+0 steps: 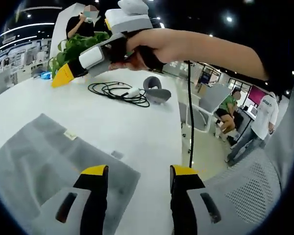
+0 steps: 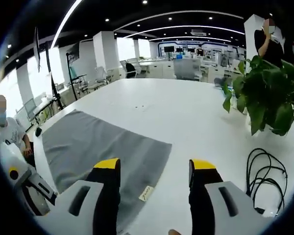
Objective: Fold the towel on the table until its edges align and the towel forms a compact rectangular stack.
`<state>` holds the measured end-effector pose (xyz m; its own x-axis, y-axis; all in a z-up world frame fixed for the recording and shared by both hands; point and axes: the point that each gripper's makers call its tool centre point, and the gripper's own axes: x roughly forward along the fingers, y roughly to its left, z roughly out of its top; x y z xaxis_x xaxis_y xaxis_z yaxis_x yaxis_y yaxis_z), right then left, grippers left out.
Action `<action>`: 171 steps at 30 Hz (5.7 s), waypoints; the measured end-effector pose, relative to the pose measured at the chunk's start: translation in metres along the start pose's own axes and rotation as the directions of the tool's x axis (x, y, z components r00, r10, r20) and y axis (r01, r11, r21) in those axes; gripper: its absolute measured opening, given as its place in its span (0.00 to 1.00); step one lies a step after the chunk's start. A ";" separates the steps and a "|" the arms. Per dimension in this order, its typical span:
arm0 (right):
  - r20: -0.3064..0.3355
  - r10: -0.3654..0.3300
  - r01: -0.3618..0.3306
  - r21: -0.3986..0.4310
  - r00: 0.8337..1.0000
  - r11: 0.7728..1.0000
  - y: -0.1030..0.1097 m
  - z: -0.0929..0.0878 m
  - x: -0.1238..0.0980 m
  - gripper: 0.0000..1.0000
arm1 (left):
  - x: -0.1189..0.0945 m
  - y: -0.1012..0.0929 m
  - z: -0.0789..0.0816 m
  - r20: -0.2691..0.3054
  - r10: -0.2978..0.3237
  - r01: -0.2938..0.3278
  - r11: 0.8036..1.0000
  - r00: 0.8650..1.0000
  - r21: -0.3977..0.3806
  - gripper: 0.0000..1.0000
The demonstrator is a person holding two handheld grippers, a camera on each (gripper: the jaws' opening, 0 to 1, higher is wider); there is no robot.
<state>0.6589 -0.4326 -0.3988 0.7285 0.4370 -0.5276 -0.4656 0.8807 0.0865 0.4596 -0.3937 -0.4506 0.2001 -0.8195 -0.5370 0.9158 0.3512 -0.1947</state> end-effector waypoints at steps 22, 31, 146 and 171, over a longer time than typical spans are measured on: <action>-0.041 -0.018 0.018 0.007 0.999 1.000 0.001 -0.013 0.061 0.46 | 0.024 0.016 -0.027 -0.057 0.106 -0.100 0.990 0.993 0.097 0.39; -0.068 -0.013 0.013 0.009 0.998 1.000 -0.002 -0.022 0.083 0.42 | 0.031 0.009 -0.035 -0.083 0.082 -0.072 0.990 0.993 0.120 0.39; -0.075 -0.090 0.092 0.016 0.993 0.996 -0.028 -0.024 0.124 0.00 | 0.040 0.022 -0.003 0.041 0.065 -0.064 0.998 0.997 -0.018 0.07; -0.022 -0.160 0.161 0.039 0.987 0.986 -0.035 0.005 0.067 0.00 | 0.016 -0.015 0.051 0.178 -0.014 0.018 1.000 0.984 -0.021 0.06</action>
<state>0.7266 -0.4332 -0.4328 0.7823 0.2860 -0.5534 -0.3222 0.9461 0.0335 0.4666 -0.4353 -0.4141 0.2459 -0.8919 -0.3796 0.9117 0.3458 -0.2218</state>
